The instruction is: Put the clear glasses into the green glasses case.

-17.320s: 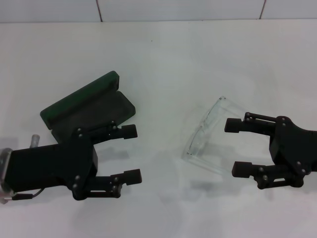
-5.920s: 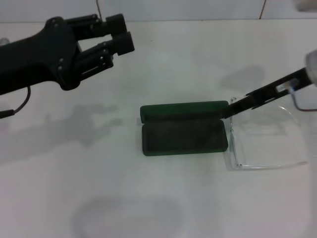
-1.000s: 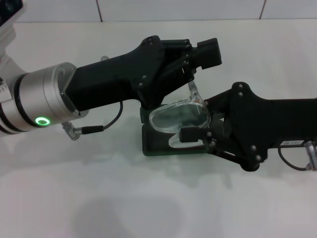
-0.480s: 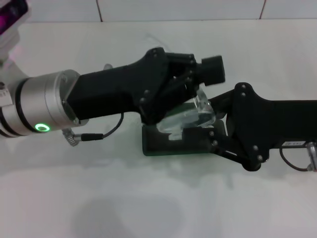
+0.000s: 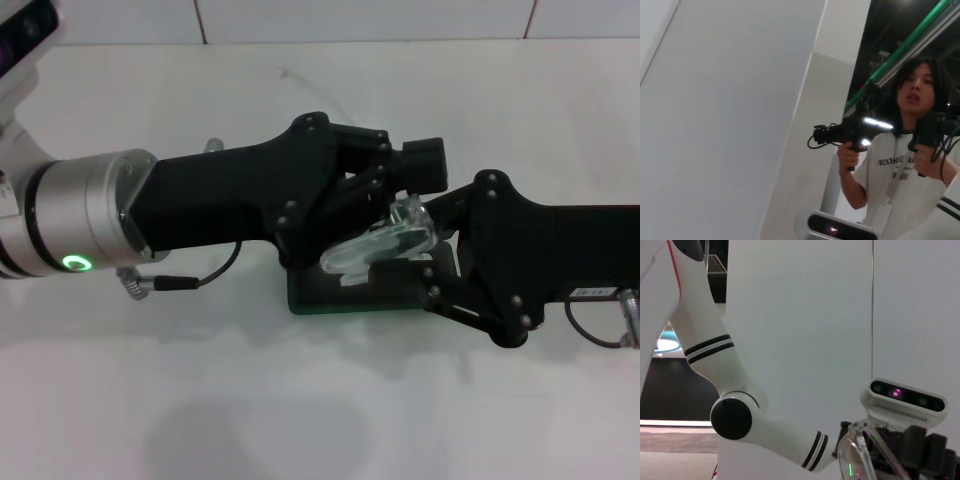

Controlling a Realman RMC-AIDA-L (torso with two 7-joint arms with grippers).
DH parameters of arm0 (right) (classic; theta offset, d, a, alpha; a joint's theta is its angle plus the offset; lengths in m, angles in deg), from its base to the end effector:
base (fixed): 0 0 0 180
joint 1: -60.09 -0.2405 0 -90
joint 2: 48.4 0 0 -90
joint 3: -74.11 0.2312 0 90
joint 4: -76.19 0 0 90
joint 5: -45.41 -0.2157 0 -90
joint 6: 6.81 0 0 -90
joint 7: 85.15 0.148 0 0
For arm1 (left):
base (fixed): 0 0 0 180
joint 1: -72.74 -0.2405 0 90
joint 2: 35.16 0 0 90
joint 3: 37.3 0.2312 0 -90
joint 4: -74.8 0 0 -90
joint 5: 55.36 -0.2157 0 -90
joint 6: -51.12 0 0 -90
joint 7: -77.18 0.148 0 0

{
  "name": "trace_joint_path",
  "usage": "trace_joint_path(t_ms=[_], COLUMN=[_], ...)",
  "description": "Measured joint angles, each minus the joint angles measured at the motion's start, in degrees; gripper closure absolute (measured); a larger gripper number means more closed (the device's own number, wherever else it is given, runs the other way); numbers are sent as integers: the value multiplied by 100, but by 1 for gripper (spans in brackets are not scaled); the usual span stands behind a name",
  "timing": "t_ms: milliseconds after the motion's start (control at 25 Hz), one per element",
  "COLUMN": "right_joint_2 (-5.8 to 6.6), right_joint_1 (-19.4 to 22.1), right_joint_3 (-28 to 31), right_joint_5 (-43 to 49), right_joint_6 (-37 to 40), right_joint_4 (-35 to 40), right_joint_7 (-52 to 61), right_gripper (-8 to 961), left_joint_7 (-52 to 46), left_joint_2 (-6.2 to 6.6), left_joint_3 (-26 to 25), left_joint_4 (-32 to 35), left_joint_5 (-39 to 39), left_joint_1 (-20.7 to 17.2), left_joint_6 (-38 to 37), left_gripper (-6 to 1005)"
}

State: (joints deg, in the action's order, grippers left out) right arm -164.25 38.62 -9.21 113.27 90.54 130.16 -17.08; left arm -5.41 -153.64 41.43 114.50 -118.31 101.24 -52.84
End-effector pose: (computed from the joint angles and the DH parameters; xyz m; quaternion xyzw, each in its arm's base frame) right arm 0.1319 0.2734 0.0073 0.9051 0.0546 -0.4216 0.0081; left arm -0.1251 0.2807 0.0022 0.8566 0.1065 0.4941 0.1037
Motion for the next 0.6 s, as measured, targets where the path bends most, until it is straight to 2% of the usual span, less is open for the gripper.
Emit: trace_joint_path(t_ms=[360, 600], right_joint_2=[2, 2], right_joint_1=[3, 3], right_joint_3=[0, 0], right_joint_5=[-50, -50], right_joint_6=[24, 50], right_joint_4=[-77, -121], right_joint_7=[-48, -101], right_gripper=[828, 828], left_joint_7=[1, 14], left_joint_2=[62, 30], left_joint_3=[20, 1], left_joint_4=[4, 5], left_joint_5=[-13, -123], left_joint_1=[-9, -8], left_joint_6=[-164, -176], left_gripper=[947, 946])
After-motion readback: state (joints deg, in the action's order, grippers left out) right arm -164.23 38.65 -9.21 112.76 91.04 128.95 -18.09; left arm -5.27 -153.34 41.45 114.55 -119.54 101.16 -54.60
